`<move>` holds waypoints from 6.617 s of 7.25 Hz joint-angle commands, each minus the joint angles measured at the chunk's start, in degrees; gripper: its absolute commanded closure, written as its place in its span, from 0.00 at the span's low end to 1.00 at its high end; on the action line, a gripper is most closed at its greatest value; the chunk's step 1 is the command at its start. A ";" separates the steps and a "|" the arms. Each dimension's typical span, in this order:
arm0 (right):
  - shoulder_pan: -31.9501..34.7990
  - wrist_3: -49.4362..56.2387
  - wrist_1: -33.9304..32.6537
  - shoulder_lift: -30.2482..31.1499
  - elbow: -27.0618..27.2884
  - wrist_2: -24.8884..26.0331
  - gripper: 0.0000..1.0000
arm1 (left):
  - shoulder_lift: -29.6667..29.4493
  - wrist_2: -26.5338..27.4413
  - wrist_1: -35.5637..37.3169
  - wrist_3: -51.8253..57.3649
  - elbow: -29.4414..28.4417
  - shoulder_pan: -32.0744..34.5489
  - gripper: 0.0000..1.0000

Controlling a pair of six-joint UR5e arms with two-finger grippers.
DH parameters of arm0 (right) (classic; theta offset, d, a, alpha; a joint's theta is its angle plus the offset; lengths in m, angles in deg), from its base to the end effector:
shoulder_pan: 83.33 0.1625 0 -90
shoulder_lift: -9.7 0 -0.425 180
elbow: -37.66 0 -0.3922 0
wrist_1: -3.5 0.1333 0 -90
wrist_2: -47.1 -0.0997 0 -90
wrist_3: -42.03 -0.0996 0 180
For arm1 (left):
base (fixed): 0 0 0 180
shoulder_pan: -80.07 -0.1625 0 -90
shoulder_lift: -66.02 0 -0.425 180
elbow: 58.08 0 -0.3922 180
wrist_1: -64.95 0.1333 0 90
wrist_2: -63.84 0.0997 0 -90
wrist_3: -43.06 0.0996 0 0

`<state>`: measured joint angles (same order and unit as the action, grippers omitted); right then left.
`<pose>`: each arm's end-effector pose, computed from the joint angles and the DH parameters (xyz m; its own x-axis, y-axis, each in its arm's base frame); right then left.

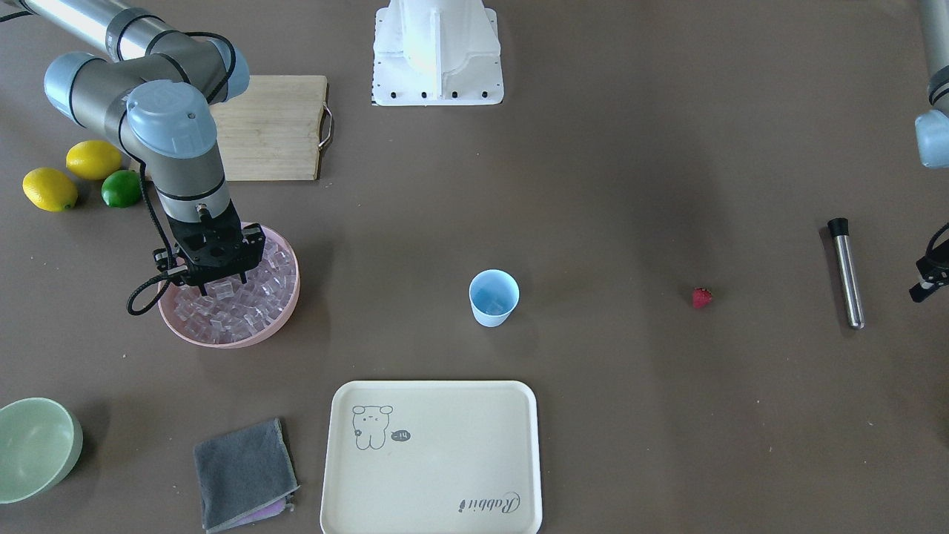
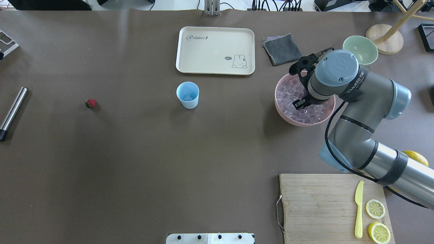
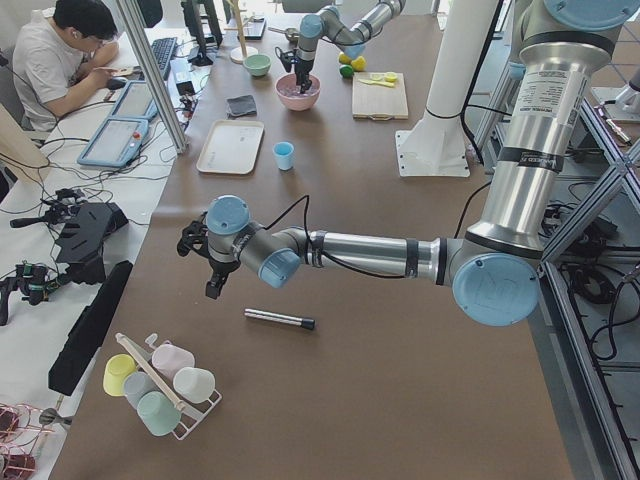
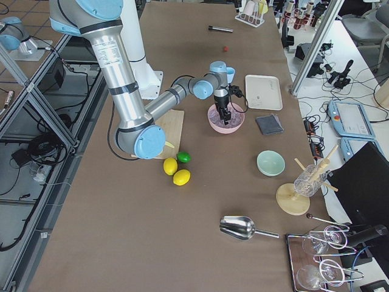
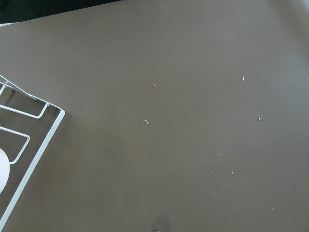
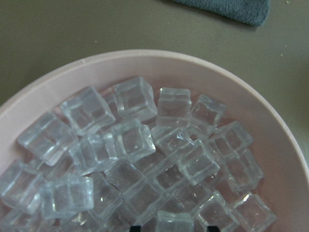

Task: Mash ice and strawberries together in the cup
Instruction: 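Lower the right gripper into the bowl and grasp another ice cube, then carry the ice cube with the right gripper over the blue cup, then lower and open the right gripper to drop the cube into the cup, then move the right gripper back over the pink ice bowl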

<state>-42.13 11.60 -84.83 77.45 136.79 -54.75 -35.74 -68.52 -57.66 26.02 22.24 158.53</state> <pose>-0.4016 -0.5015 0.3790 0.8026 -0.4189 0.4246 0.2600 0.8864 0.3831 0.0557 -0.6035 0.5681 0.6671 0.2645 -0.6965 0.0324 0.9237 0.3818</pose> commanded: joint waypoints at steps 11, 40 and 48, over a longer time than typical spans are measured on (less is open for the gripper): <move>-4.70 -25.16 -3.08 -30.62 -16.56 0.74 1.00 | 0.08 0.00 -0.09 -0.01 0.27 -0.15 0.03; -2.37 -21.05 3.78 -21.24 -10.15 0.70 0.13 | -0.19 0.18 -0.88 -0.09 -0.52 -0.50 0.03; 3.98 -1.20 14.15 1.34 -1.47 -6.79 0.13 | 0.08 0.18 -2.28 -0.18 -0.17 -0.50 0.03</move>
<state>-37.83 10.62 -73.06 77.53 135.60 -61.64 -35.67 -68.35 -59.90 25.91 21.92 157.99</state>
